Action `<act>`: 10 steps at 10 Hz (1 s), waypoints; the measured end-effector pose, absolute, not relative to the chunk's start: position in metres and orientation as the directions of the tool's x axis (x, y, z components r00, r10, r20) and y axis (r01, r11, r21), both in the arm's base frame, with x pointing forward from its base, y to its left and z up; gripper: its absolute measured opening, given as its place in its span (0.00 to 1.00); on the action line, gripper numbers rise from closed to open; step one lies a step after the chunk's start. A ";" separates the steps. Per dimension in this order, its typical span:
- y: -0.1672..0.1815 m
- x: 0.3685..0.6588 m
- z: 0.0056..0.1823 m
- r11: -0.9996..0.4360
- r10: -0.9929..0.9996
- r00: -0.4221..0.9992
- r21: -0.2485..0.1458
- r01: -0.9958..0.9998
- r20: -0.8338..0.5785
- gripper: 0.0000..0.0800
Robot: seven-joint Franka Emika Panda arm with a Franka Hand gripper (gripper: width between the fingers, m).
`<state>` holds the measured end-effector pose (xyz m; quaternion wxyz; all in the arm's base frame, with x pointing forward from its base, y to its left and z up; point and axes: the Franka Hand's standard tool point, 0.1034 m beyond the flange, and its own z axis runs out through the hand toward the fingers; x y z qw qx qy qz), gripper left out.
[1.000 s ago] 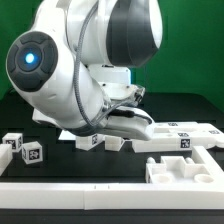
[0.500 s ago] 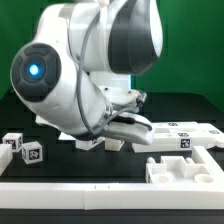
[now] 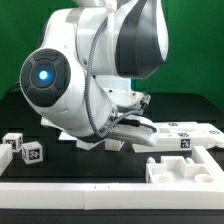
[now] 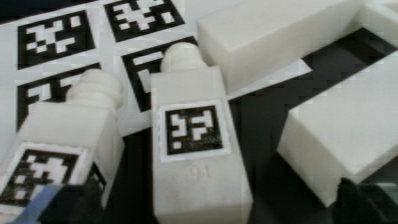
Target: Assemble chair
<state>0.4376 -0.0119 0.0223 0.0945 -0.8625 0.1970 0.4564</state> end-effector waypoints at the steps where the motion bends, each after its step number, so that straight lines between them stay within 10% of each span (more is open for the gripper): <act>1: -0.012 0.437 0.022 -0.904 -0.256 0.504 0.019 -0.428 -0.825 0.81; 10: -0.018 0.441 0.016 -0.903 -0.256 0.520 0.009 -0.429 -0.815 0.81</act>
Offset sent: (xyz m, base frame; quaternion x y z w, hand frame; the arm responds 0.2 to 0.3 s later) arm 0.0094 0.0027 0.0062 0.0008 -0.0091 0.0071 0.9999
